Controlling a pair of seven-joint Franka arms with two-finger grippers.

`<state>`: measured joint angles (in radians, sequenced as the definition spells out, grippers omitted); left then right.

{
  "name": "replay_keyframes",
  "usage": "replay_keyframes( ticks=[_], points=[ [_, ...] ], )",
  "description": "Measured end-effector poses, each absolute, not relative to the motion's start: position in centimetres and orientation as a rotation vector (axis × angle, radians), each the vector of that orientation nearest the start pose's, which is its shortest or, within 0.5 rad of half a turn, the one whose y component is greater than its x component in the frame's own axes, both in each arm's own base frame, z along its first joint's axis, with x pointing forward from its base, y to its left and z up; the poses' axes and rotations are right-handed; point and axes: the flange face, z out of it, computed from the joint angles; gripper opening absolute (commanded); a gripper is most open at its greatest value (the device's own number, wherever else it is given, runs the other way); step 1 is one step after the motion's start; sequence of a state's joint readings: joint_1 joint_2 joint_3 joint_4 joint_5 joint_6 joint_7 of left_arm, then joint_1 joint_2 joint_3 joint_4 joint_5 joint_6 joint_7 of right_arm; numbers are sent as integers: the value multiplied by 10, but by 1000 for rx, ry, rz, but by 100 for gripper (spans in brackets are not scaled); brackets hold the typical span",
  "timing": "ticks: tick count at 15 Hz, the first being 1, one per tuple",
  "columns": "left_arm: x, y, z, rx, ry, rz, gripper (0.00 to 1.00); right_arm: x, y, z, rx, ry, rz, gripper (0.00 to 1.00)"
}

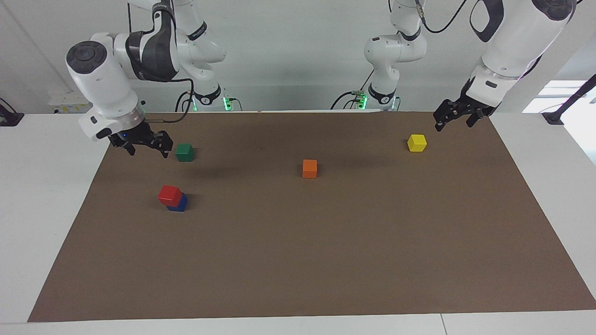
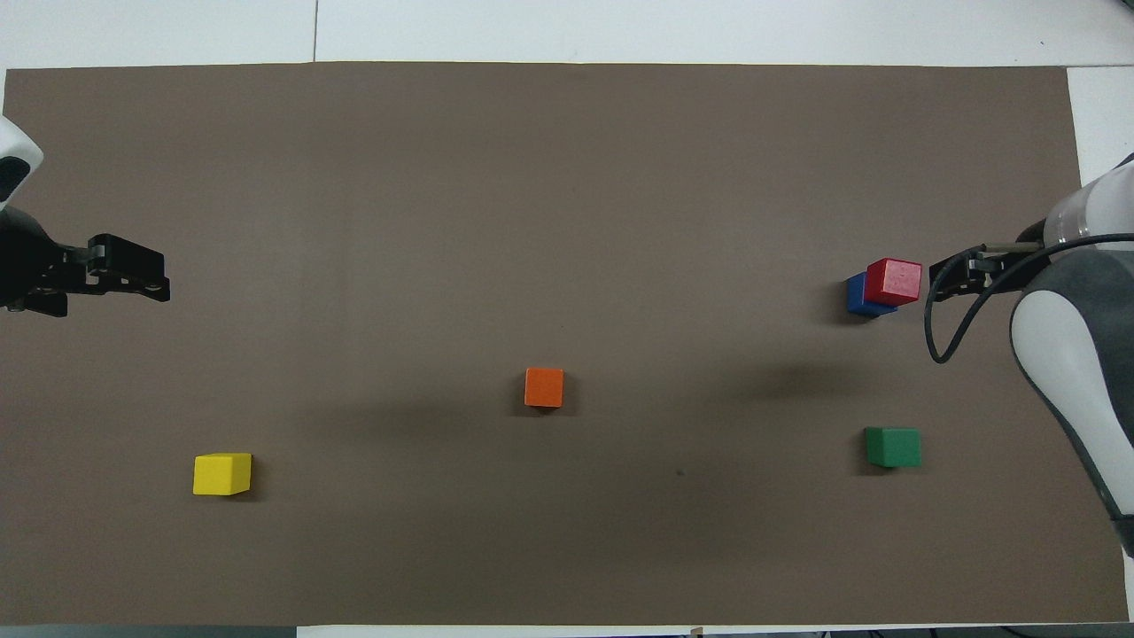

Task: Transfer red block to right arm and stack on blue block
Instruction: 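Open the right gripper and withdraw it from the stacked cubes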

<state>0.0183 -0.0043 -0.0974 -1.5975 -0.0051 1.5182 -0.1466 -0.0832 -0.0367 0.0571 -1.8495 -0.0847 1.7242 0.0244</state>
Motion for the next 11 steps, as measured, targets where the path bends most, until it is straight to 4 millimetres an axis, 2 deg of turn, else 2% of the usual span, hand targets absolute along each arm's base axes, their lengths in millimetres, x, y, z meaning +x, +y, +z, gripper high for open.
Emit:
replay_keyframes(
  ticks=[4,9,11],
  points=[
    [545,-44,610,-3134,-106,118,100,519,-22,563,-3224,-102,116,100],
    [545,-44,610,-3134,-106,118,100,522,-24,594,-3222,-96,136,100],
    [545,-44,610,-3134,-106,118,100,527,-26,595,-3220,-90,144,99]
  ],
)
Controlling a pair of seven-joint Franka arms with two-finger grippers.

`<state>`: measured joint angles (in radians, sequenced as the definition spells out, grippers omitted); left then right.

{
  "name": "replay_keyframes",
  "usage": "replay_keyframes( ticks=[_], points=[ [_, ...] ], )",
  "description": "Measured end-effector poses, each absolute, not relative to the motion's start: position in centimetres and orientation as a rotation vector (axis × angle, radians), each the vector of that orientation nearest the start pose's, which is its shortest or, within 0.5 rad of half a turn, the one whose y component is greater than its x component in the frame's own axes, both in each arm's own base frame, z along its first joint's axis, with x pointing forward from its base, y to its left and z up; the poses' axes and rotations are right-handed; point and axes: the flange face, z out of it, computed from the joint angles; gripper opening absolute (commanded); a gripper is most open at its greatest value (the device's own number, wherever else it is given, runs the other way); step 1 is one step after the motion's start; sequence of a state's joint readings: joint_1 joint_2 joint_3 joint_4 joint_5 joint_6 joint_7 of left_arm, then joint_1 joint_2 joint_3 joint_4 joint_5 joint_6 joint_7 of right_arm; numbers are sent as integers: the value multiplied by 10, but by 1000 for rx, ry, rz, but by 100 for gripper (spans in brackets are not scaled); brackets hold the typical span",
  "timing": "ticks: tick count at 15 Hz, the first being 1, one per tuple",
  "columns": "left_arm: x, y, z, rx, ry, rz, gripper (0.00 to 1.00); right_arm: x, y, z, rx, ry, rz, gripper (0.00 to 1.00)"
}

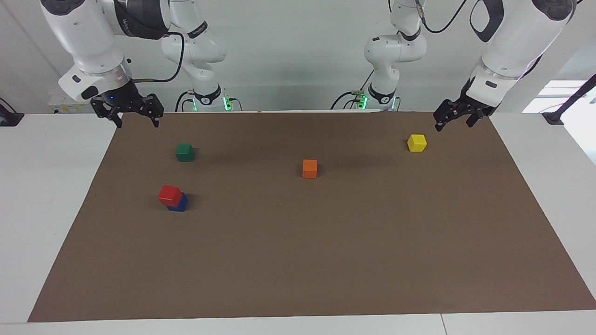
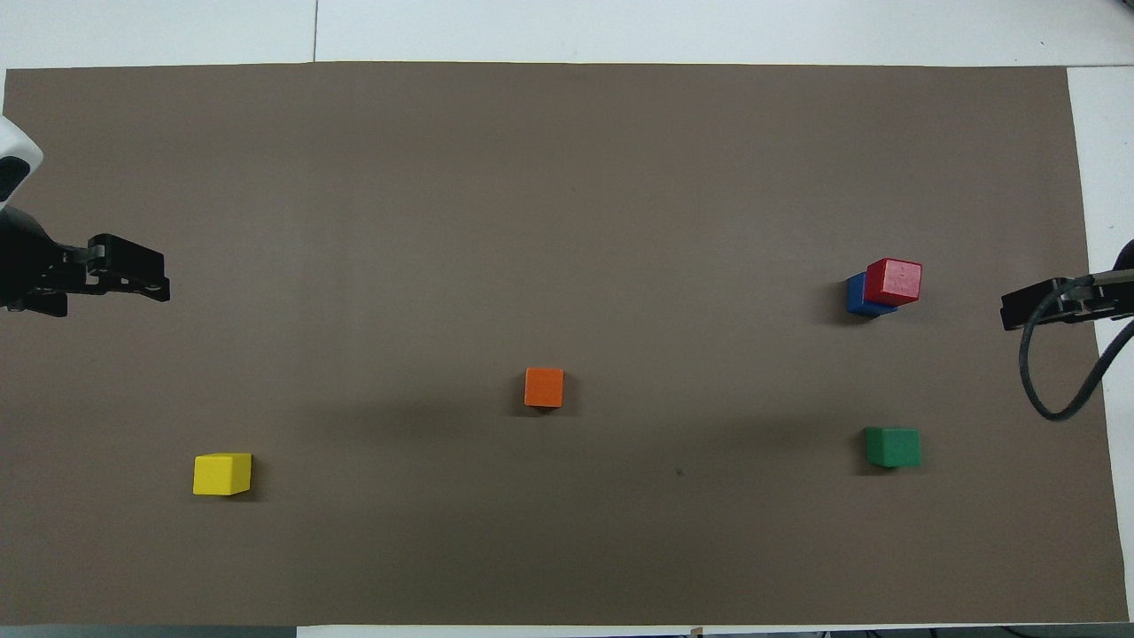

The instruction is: Transfer red block to right arm and stack on blue block

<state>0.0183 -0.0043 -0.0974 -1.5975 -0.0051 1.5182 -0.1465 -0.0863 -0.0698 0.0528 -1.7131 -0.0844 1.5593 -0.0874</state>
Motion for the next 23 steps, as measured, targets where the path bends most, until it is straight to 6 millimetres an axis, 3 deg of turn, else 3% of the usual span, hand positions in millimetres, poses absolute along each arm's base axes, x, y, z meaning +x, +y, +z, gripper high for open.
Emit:
replay_keyframes(
  ticks=[10,23],
  points=[
    [545,-44,610,-3134,-106,118,100,537,-28,582,-3158,-61,169,99],
    [545,-44,610,-3134,-106,118,100,539,-29,584,-3160,34,155,100]
  ],
)
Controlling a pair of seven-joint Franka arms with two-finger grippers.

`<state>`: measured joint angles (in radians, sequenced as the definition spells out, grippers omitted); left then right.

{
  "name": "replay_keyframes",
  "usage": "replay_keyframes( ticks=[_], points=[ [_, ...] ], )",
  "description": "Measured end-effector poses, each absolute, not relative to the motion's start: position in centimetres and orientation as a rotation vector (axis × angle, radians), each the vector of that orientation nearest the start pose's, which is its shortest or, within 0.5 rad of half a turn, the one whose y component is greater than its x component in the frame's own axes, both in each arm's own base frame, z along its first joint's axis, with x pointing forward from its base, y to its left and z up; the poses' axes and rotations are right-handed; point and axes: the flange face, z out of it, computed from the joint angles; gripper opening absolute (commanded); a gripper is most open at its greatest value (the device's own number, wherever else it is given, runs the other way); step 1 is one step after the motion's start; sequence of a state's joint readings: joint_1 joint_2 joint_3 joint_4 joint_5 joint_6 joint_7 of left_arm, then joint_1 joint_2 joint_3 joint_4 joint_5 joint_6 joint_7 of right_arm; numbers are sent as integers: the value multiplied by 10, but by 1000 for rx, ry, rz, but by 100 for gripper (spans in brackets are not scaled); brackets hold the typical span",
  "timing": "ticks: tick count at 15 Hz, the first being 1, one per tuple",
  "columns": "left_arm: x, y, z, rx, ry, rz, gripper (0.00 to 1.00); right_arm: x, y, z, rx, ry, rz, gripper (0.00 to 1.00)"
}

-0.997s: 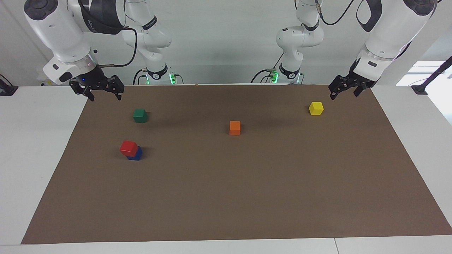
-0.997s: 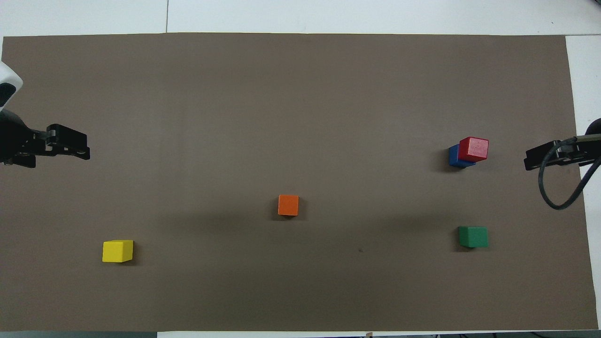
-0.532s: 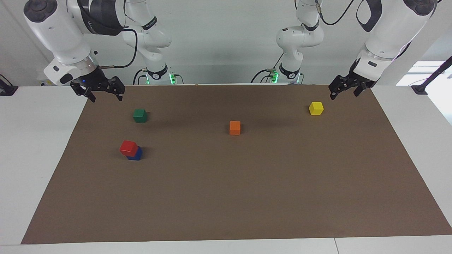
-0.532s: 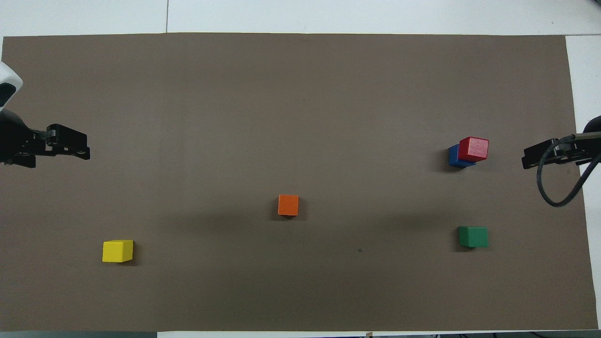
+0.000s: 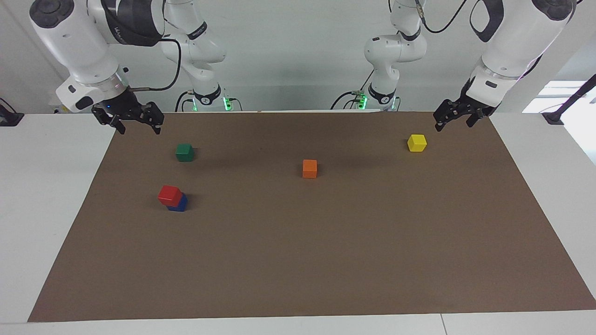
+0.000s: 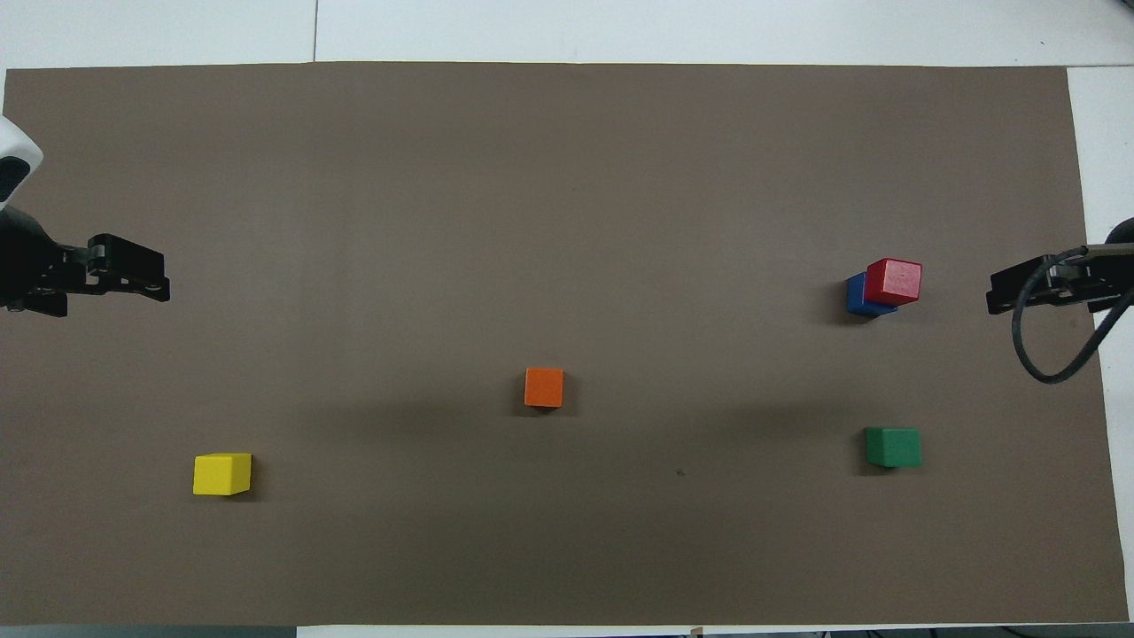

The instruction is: Transfer red block to right arm and stack on blue block

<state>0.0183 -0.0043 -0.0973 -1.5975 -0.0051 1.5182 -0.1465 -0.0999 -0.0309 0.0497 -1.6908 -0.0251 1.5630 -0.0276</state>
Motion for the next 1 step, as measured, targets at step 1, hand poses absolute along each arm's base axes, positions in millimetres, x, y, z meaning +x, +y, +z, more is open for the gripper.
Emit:
replay_keyframes(
  ticks=[1],
  points=[
    [545,-44,610,-3134,-106,118,100,539,-29,584,-3161,35,154,100]
  ],
)
